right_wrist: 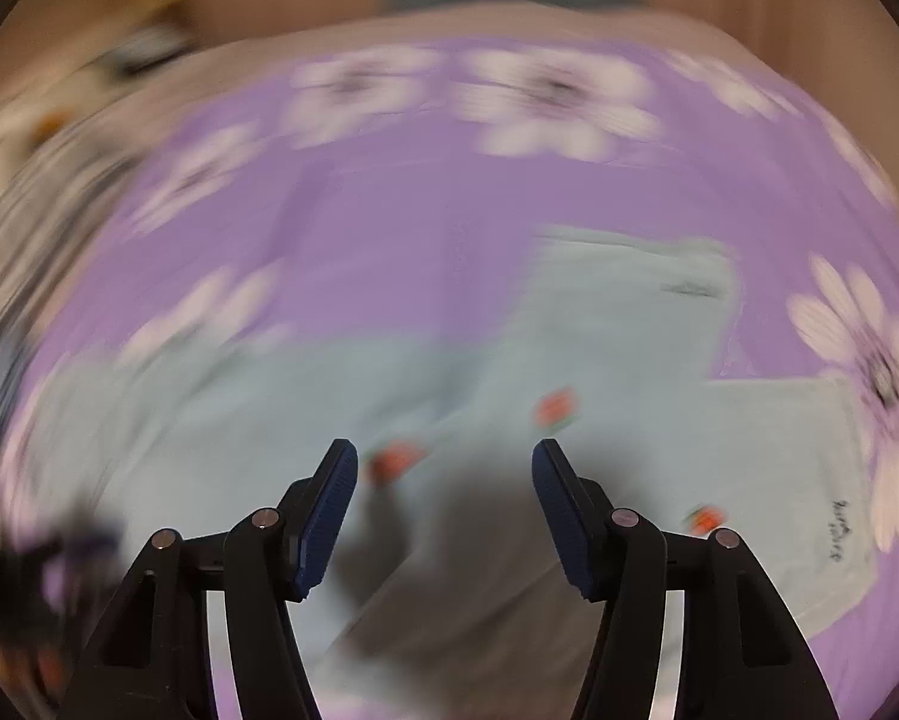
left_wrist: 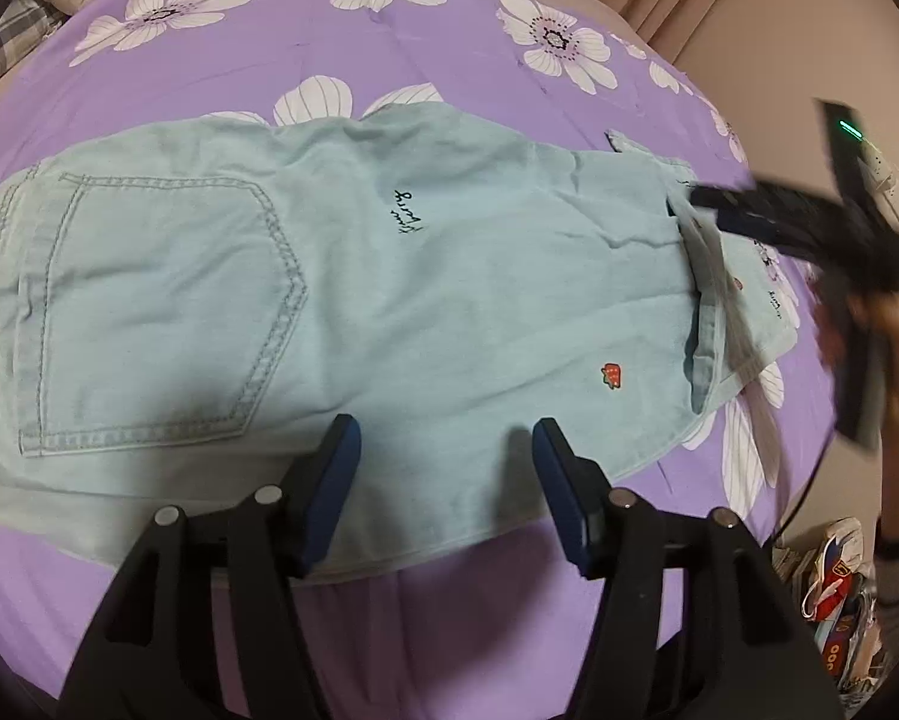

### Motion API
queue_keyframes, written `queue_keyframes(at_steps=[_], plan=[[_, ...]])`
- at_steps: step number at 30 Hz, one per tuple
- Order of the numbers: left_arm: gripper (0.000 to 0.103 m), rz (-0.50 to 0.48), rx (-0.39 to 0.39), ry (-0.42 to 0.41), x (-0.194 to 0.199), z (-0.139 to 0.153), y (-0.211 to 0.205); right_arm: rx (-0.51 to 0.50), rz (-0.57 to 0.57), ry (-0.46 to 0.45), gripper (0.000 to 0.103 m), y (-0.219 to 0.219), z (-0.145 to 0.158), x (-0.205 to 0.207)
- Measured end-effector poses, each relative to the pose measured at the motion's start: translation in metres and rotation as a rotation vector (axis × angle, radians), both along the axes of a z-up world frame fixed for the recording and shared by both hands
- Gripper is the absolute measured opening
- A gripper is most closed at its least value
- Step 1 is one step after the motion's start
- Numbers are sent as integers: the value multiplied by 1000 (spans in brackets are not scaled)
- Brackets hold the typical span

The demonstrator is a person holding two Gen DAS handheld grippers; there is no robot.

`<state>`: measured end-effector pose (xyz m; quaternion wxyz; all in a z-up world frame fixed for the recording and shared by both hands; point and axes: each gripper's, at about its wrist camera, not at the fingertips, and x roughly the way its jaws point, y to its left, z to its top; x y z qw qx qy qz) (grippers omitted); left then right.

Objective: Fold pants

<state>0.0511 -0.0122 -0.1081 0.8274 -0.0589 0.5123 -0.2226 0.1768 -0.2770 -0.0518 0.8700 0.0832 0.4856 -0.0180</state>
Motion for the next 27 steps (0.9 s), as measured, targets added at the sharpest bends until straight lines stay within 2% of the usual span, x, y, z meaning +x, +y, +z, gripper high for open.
queue_keyframes(at_steps=[2, 4, 6, 7, 8, 9, 10, 11, 15, 18, 21, 23, 25, 27], plan=[[61, -1, 2, -3, 0, 0, -2, 26, -113, 57, 61, -15, -13, 34], [61, -1, 1, -3, -2, -1, 0, 12, -146, 77, 61, -14, -23, 51], [62, 1, -3, 2, -1, 1, 0, -47, -145, 94, 61, -2, -31, 66], [63, 1, -5, 4, 1, 1, -2, -83, -139, 108, 57, 2, -35, 72], [63, 1, -5, 6, 1, 1, -2, -131, -149, 123, 43, 2, -40, 79], [63, 0, -3, 6, 1, 1, -3, -142, -163, 132, 35, -2, -42, 79], [63, -1, -2, 5, 1, 1, -3, -139, -175, 132, 16, -9, -43, 74], [63, -2, -1, 3, 1, 1, -3, -112, -194, 112, 9, -18, -39, 67], [64, -4, -2, 1, 1, 1, -3, 22, -250, 15, 9, -52, -18, 30], [64, -3, -9, 8, 2, 0, -2, 161, -332, -118, 9, -84, 6, -27], [64, -4, -11, 13, 2, 1, -1, 292, -449, -238, 9, -115, 16, -92], [64, -2, -13, 18, 4, 1, 0, 333, -515, -247, 9, -126, 6, -126], [64, 0, -18, 26, 5, 1, 0, 374, -536, -216, 9, -138, -13, -137], [64, 2, -16, 29, 5, 2, 0, 462, -598, -159, 10, -152, -41, -150]])
